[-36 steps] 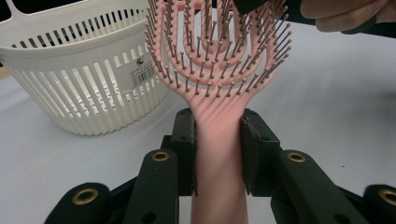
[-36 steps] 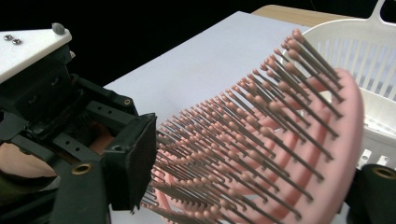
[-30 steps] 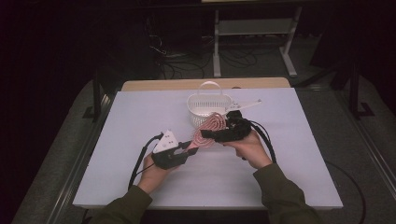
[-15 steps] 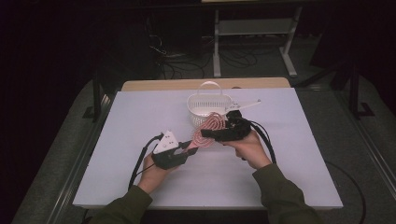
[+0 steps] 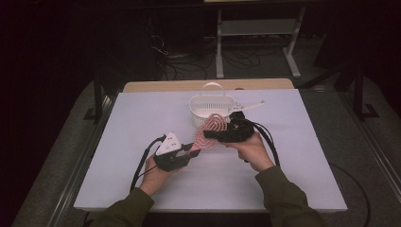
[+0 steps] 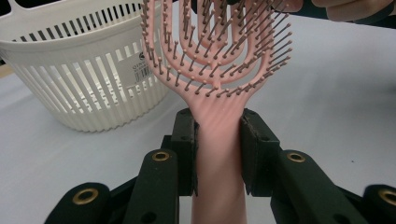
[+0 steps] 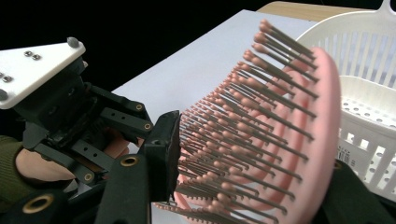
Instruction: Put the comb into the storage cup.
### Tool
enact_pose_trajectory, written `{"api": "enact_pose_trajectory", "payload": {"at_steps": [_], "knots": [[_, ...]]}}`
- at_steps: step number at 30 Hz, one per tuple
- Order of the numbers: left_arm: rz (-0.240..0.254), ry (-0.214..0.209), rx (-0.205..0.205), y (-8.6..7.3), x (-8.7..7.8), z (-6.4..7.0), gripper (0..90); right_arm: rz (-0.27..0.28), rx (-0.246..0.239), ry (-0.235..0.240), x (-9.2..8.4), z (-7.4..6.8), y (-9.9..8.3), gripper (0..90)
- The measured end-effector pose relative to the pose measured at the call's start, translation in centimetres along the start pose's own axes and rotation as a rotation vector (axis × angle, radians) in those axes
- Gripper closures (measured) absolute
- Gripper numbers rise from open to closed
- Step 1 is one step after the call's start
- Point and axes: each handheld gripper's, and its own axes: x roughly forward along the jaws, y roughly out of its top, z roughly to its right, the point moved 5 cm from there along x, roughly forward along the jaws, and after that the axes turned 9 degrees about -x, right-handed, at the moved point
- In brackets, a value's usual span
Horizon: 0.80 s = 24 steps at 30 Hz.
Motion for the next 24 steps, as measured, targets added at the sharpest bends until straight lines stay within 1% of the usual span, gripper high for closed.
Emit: {"api": "enact_pose_trajectory", "payload": {"at_steps": [3,7,11,16,24], "knots": [[-0.001,-0.002,0.001,-0.04,0.09,0.01,70.3,0.000,-0.003,0.004,0.02,-0.01,0.01,52.9],[-0.001,-0.007,0.003,-0.03,0.14,0.05,70.4,0.011,0.013,0.025,-0.09,0.00,0.06,55.8],[-0.006,-0.010,0.004,-0.08,0.23,0.09,70.6,0.022,0.017,0.042,-0.18,-0.06,0.15,58.7],[-0.011,-0.019,0.003,-0.14,0.32,0.11,70.9,0.031,0.012,0.057,-0.24,-0.23,0.25,60.9],[-0.014,-0.027,0.004,-0.14,0.30,0.09,71.0,0.040,0.007,0.079,-0.28,-0.43,0.34,61.8]]}}
